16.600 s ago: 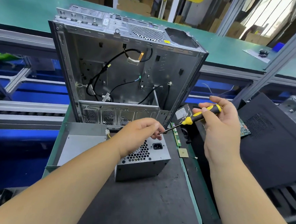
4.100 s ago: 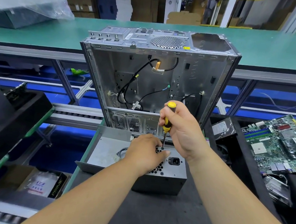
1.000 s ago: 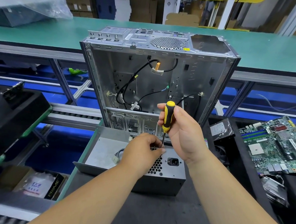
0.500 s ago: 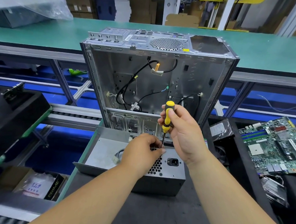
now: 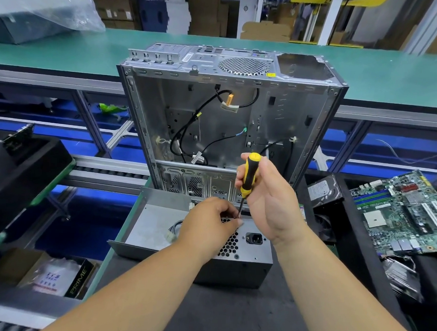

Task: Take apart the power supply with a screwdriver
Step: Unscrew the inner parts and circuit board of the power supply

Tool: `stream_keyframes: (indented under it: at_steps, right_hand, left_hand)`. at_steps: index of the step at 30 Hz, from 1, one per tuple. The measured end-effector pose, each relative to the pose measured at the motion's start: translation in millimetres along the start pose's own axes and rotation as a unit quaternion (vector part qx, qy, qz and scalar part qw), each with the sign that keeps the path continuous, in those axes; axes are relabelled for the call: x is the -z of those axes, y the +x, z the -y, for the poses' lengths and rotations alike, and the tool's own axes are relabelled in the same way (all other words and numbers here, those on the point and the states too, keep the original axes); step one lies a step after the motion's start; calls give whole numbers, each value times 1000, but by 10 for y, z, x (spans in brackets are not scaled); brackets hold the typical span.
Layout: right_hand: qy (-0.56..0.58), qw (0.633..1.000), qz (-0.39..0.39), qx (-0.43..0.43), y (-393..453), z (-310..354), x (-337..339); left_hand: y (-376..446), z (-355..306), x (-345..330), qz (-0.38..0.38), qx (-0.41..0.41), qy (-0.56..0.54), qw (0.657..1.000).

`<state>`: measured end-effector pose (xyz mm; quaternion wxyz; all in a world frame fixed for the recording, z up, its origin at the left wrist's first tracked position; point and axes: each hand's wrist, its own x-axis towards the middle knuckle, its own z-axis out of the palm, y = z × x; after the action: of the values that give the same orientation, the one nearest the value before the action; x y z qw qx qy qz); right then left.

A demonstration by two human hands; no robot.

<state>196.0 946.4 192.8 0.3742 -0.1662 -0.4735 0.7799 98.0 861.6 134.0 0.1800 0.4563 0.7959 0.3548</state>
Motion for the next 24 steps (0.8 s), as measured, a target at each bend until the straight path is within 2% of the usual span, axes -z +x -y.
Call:
stream_keyframes:
  at_steps: [7, 18, 24]
  right_hand:
    - [-85, 996, -12, 6, 52, -46, 19]
    - [-39, 999, 11, -10, 58, -54, 14]
    - [-31, 999, 11, 11, 31, -18, -12]
  left_hand:
    - [6, 3, 4, 1, -2, 0, 1000]
    - [17, 6, -1, -2, -7, 8, 1000]
    - [2, 9, -8, -24, -21, -13, 999]
